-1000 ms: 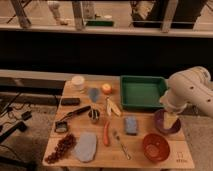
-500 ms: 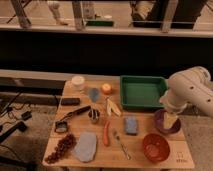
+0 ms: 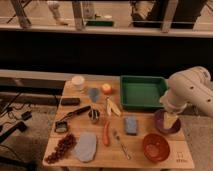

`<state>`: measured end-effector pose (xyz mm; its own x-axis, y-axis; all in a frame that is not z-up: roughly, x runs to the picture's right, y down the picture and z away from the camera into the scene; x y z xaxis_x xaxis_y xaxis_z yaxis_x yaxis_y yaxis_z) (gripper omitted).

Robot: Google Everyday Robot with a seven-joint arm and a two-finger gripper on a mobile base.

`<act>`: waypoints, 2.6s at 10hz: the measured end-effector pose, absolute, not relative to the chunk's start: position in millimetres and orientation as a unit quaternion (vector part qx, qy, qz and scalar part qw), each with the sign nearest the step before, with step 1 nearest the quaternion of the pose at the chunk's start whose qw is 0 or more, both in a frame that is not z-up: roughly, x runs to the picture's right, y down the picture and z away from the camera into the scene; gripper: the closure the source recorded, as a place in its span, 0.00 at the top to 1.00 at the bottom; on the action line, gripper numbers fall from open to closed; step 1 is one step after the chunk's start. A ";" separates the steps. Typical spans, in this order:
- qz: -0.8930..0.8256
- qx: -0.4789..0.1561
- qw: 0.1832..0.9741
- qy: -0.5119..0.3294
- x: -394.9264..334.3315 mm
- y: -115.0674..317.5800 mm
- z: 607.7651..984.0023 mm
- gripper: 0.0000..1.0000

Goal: Place pepper in paper cup

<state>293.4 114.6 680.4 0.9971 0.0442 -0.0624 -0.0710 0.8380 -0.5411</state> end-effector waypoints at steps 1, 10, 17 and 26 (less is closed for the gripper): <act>0.030 -0.283 0.958 0.024 293.4 114.6 680.4 0.80; 0.007 -0.285 0.958 -0.035 289.9 116.2 678.5 0.80; -0.080 -0.234 0.964 -0.093 282.4 117.0 674.6 0.80; -0.180 -0.212 0.945 -0.175 274.0 121.4 667.8 0.80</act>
<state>274.0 121.4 667.8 0.8738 -0.2664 0.4068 0.4145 0.8455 -0.3367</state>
